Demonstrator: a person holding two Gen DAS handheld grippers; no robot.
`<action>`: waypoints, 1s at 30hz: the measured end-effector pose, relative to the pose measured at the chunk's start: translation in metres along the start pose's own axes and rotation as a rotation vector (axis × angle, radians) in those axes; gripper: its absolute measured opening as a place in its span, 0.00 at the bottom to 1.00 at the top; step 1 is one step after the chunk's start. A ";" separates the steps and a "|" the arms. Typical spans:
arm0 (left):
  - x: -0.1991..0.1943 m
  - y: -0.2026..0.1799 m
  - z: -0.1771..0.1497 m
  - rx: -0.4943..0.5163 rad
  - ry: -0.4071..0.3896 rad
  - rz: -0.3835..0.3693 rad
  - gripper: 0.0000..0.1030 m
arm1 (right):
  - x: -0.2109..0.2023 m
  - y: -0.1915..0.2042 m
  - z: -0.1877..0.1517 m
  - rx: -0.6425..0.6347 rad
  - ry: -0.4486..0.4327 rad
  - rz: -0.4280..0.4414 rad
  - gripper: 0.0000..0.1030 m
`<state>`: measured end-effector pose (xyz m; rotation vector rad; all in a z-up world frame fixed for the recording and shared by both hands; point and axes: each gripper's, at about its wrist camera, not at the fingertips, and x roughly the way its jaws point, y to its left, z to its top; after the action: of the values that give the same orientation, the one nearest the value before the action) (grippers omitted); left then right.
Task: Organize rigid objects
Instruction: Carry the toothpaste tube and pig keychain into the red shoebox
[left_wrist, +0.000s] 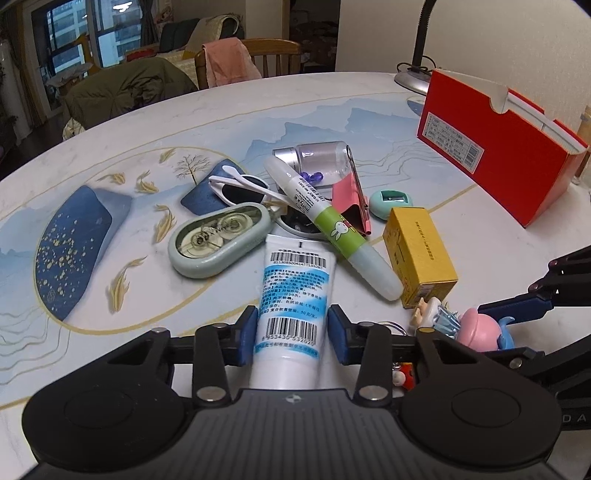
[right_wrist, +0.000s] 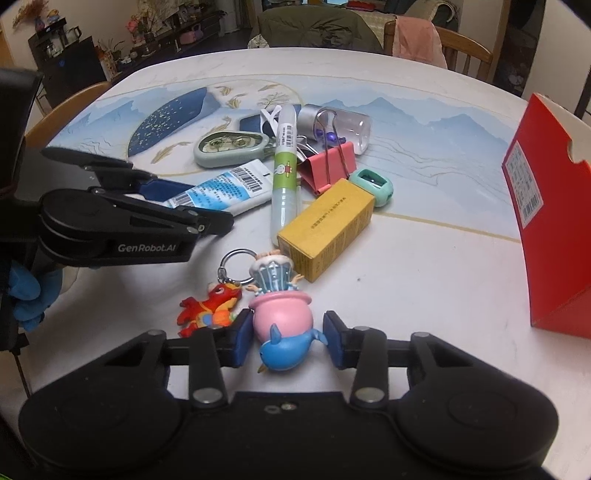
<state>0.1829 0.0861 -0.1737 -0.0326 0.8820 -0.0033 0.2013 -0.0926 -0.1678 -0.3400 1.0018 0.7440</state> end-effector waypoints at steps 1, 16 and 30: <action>-0.001 0.000 -0.001 -0.009 0.001 -0.001 0.38 | -0.001 0.000 -0.001 0.002 0.000 -0.001 0.39; -0.039 0.005 -0.004 -0.130 -0.024 -0.029 0.37 | -0.042 -0.015 -0.012 0.107 -0.073 0.035 0.37; -0.070 -0.022 0.020 -0.131 -0.063 -0.109 0.25 | -0.097 -0.037 -0.009 0.196 -0.195 0.047 0.37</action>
<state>0.1538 0.0663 -0.1067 -0.2024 0.8154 -0.0464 0.1905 -0.1630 -0.0921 -0.0729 0.8910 0.7004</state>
